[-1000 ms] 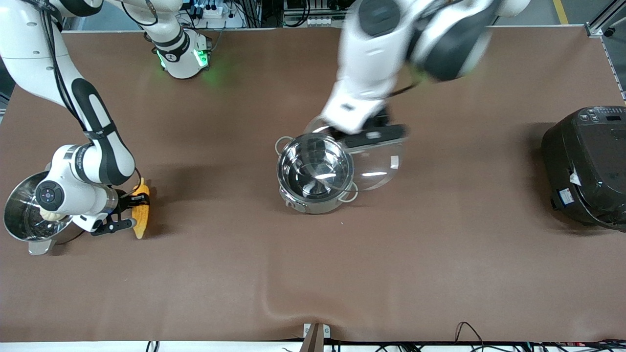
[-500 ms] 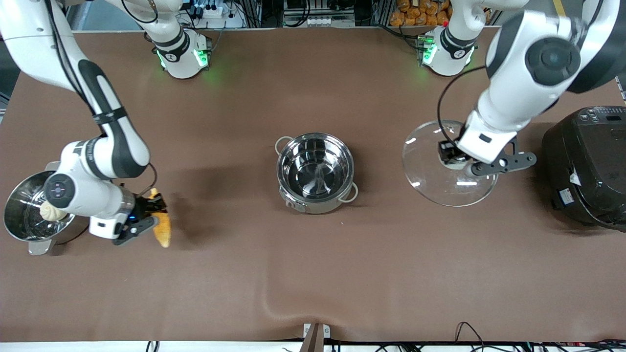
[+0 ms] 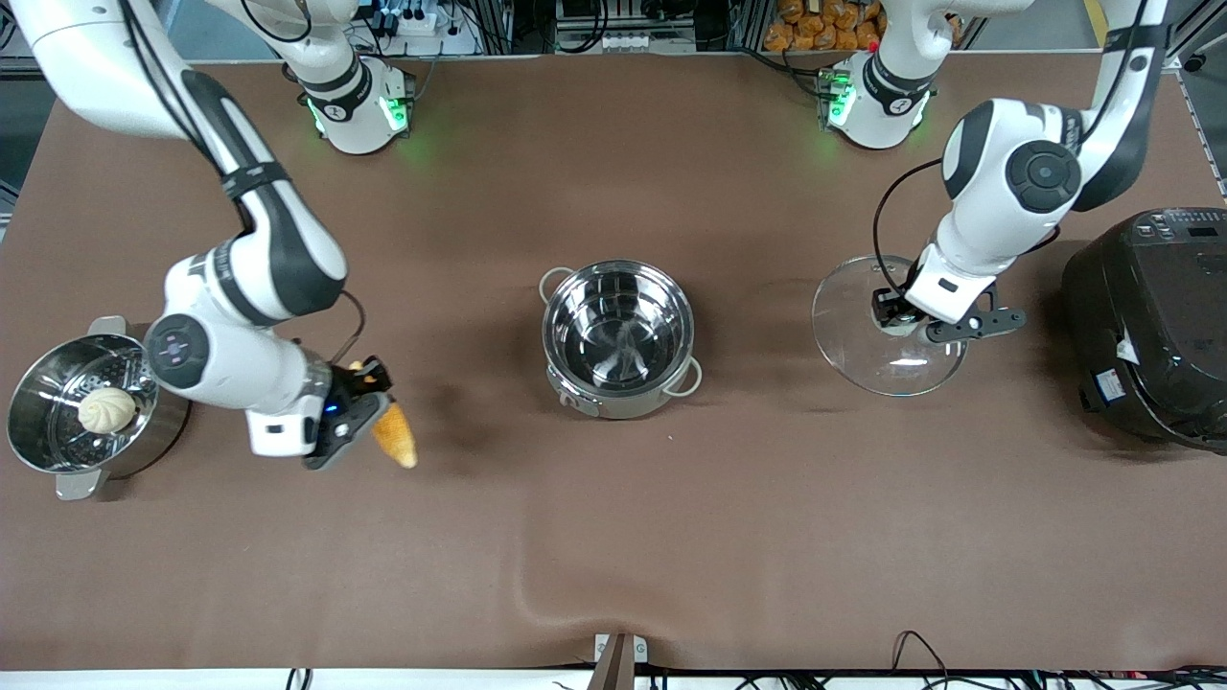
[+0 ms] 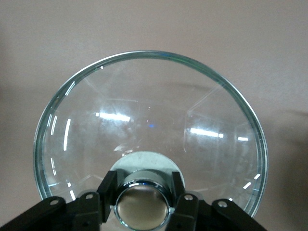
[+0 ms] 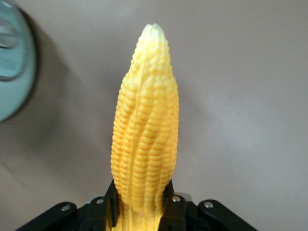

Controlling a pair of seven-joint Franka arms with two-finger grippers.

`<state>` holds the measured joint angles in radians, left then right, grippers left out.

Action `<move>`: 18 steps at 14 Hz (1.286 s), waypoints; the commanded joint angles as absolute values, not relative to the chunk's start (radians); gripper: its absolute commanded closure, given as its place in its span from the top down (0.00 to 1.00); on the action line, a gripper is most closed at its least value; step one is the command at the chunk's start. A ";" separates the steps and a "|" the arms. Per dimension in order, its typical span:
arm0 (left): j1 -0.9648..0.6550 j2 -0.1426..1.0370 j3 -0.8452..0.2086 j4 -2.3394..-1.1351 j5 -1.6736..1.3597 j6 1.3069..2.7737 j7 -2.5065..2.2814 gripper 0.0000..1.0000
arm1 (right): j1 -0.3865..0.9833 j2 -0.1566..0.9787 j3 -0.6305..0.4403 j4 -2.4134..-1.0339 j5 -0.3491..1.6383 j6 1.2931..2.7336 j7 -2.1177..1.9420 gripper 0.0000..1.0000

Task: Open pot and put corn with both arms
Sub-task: 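Set the lid on the table while the right gripper carries the corn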

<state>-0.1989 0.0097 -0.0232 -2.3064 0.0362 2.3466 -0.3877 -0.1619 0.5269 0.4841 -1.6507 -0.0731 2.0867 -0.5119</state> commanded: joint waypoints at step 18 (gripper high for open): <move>-0.120 0.180 -0.040 -2.180 0.051 2.429 -0.310 1.00 | 0.326 0.647 0.459 -1.431 -0.278 2.080 -0.127 0.00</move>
<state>-0.1315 0.2441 -0.0272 -2.2667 0.0362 2.5825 -0.3154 0.2692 0.6105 0.4844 -1.4820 -0.2343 2.0881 -0.1555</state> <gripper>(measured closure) 0.057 0.630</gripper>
